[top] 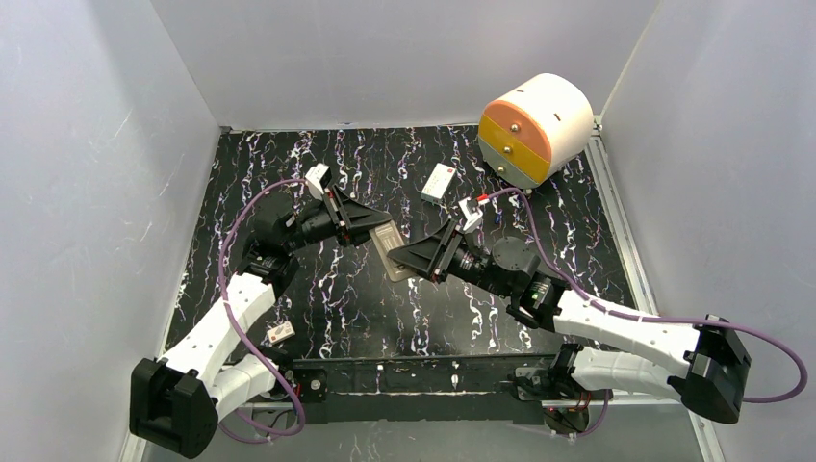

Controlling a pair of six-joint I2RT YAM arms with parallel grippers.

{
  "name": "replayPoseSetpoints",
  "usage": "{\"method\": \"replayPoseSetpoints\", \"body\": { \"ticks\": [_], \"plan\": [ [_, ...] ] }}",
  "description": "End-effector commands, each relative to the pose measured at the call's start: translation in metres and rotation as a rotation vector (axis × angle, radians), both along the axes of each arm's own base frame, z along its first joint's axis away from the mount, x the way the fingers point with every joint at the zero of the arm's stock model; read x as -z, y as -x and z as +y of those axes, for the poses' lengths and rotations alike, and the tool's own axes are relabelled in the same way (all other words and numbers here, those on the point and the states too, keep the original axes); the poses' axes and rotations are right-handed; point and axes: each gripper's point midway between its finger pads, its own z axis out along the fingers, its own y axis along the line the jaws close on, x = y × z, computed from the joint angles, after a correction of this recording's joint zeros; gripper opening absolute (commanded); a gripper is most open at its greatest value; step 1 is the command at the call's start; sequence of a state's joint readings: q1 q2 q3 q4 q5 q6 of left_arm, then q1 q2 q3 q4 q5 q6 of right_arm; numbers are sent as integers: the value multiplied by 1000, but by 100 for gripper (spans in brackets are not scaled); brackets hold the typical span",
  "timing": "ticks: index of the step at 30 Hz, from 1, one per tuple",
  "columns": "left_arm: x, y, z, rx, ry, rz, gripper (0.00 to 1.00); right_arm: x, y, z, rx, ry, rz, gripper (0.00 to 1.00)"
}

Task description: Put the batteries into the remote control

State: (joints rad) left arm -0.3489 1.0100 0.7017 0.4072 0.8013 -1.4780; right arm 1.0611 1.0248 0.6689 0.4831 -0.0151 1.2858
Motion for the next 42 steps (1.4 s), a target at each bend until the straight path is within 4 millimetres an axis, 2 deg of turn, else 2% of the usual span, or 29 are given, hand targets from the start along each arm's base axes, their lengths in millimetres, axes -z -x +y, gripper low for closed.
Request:
{"method": "replayPoseSetpoints", "body": {
  "ticks": [1,6,10,11,15,16,18,20,23,28,36,39,42],
  "plan": [
    [-23,8,-1,38,33,-64,0,-27,4,-3,-16,-109,-12,50],
    [-24,10,-1,42,36,-71,0,-18,1,0,-16,-91,18,34],
    [-30,13,0,45,42,-98,0,-12,-6,-3,15,-64,24,32],
    [-31,14,1,44,42,-112,0,-16,-8,-5,25,-62,8,37],
    [-37,19,2,43,32,-186,0,-32,-10,-10,28,-16,-88,80],
    [-39,20,3,47,28,-208,0,-36,-7,-8,4,3,-144,83],
    [-43,24,3,58,16,-268,0,-43,-4,-4,-57,36,-223,84],
    [-47,29,3,78,10,-311,0,-45,-1,0,-108,66,-269,80],
    [-57,38,2,128,13,-354,0,-48,1,4,-159,99,-328,67],
    [-72,47,4,151,21,-414,0,-44,7,17,-254,130,-354,54],
    [-76,48,6,128,24,-433,0,-49,11,17,-267,62,-356,19],
    [-69,40,6,87,19,-386,18,-48,5,20,-244,76,-343,14],
    [-57,32,8,38,-15,-351,47,-41,-6,23,-207,132,-335,9]
  ]
}}
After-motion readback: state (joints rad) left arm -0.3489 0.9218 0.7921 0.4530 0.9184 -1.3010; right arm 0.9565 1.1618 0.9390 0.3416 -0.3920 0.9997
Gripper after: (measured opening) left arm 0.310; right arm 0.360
